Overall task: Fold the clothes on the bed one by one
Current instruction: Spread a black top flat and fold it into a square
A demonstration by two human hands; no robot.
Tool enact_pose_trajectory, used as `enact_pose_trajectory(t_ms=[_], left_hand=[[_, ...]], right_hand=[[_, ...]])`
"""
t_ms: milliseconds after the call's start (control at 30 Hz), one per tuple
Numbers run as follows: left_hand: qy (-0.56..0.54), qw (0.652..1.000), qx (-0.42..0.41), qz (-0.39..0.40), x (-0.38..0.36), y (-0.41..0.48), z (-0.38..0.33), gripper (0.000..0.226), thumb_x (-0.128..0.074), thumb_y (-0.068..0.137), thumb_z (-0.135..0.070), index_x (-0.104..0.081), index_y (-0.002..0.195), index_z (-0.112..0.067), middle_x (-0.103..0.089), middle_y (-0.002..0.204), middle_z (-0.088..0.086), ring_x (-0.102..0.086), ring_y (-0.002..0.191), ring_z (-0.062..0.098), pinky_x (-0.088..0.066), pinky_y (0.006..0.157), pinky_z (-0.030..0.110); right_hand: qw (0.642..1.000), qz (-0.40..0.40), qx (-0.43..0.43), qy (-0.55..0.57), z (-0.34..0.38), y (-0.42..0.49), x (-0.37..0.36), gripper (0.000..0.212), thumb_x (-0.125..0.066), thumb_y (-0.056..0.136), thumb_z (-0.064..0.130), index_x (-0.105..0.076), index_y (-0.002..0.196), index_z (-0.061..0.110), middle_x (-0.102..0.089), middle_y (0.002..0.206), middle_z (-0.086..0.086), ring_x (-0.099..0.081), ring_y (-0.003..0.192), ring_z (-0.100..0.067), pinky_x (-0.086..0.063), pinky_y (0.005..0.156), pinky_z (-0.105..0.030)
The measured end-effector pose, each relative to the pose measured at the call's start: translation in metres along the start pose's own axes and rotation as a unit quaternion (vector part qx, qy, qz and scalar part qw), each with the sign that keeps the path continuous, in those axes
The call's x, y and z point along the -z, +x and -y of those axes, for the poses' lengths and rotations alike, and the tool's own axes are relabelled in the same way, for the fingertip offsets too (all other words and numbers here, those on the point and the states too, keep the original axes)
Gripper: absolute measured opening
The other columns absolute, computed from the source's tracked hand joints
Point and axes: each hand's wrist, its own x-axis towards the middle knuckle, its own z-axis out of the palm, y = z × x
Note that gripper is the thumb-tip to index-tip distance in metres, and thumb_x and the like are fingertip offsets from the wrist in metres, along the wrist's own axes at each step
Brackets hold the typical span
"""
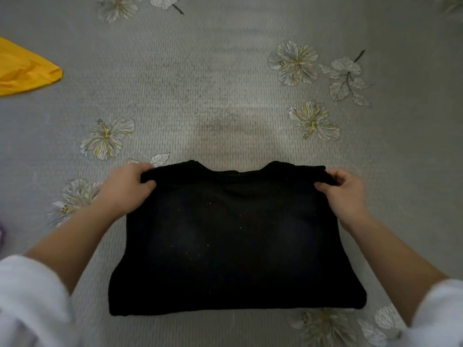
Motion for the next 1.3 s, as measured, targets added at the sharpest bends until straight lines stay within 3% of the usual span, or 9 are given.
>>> enact_pose_trajectory(t_ms=[133,233,333,433,633,867,1100,1167,1300], left_hand=[[0.006,0.992,0.013,-0.125,-0.033,-0.003,0.004,0.04,-0.056,0.09,-0.014,-0.052,0.13,-0.016,-0.062,0.119,0.015,-0.057,0.105,0.033,-0.044,0.089,0.044],[0.055,0.987,-0.029,-0.149,-0.071,-0.03,-0.017,0.056,-0.049,0.095,-0.025,-0.031,0.147,-0.014,-0.027,0.154,0.015,-0.022,0.143,0.032,-0.018,0.113,0.054],[0.088,0.986,-0.13,-0.063,-0.121,-0.074,-0.041,0.059,-0.031,0.096,-0.043,-0.02,0.152,-0.025,-0.008,0.16,0.01,-0.004,0.148,0.028,-0.011,0.115,0.051],[0.145,0.981,-0.127,0.015,-0.162,-0.099,-0.036,0.061,-0.008,0.095,-0.058,0.004,0.151,-0.036,0.011,0.16,0.006,0.013,0.147,0.027,-0.006,0.117,0.054],[0.168,0.98,-0.1,-0.02,-0.184,-0.096,-0.023,0.061,-0.009,0.095,-0.06,0.004,0.15,-0.038,0.008,0.16,0.005,0.012,0.147,0.027,-0.002,0.116,0.051],[0.123,0.988,-0.095,-0.022,-0.191,-0.122,-0.058,0.063,-0.002,0.095,-0.054,0.008,0.151,-0.027,0.017,0.158,0.009,0.02,0.145,0.024,0.006,0.117,0.042],[0.109,0.963,-0.242,0.05,-0.248,-0.19,-0.145,0.079,-0.048,0.08,-0.061,-0.04,0.144,-0.016,-0.031,0.152,0.013,-0.028,0.141,0.027,-0.025,0.11,0.049],[0.109,0.968,-0.215,0.077,-0.256,-0.193,-0.15,0.091,-0.055,0.075,-0.06,-0.029,0.147,-0.012,-0.022,0.155,0.016,-0.019,0.144,0.029,-0.015,0.112,0.048],[0.104,0.966,-0.223,0.085,-0.26,-0.187,-0.144,0.086,-0.047,0.095,-0.039,0.019,0.146,-0.02,0.036,0.149,0.008,0.036,0.136,0.021,0.025,0.106,0.04]], right_hand=[[0.992,-0.017,0.039,-0.121,-0.008,0.002,-0.011,0.037,-0.065,0.087,0.008,-0.057,0.124,0.008,-0.06,0.124,-0.012,-0.056,0.117,-0.026,-0.045,0.101,-0.04],[0.935,-0.028,0.159,-0.315,-0.014,-0.028,-0.026,0.059,-0.059,0.092,0.027,-0.035,0.145,0.012,-0.033,0.152,-0.008,-0.027,0.141,-0.024,-0.021,0.116,-0.046],[0.873,0.066,0.276,-0.397,-0.037,-0.077,-0.049,0.062,-0.05,0.094,0.037,-0.028,0.149,0.02,-0.019,0.159,-0.003,-0.012,0.147,-0.022,-0.011,0.114,-0.044],[0.791,0.173,0.26,-0.527,-0.072,-0.095,-0.054,0.064,-0.023,0.096,0.057,0.005,0.151,0.038,0.012,0.16,0.002,0.016,0.146,-0.019,0.012,0.116,-0.045],[0.77,0.15,0.259,-0.563,-0.098,-0.079,-0.043,0.057,-0.003,0.094,0.063,0.014,0.146,0.047,0.017,0.158,0.007,0.02,0.145,-0.016,0.017,0.114,-0.044],[0.845,0.063,0.209,-0.488,-0.096,-0.067,0.003,0.057,-0.038,0.098,0.044,-0.023,0.15,0.028,-0.011,0.16,-0.001,-0.009,0.146,-0.018,-0.008,0.114,-0.044],[0.971,-0.01,0.003,-0.238,-0.076,-0.042,0.028,0.062,-0.069,0.083,0.033,-0.042,0.134,0.011,-0.046,0.131,-0.008,-0.052,0.113,-0.022,-0.047,0.096,-0.036],[0.967,0.037,-0.027,-0.249,-0.072,-0.039,0.028,0.055,-0.07,0.082,0.034,-0.045,0.127,0.012,-0.055,0.114,0.0,-0.056,0.091,-0.013,-0.049,0.07,-0.024],[0.976,0.084,-0.095,-0.18,-0.057,-0.034,0.03,0.037,-0.072,0.082,0.022,-0.054,0.113,0.012,-0.063,0.102,0.0,-0.062,0.083,-0.013,-0.049,0.062,-0.021]])
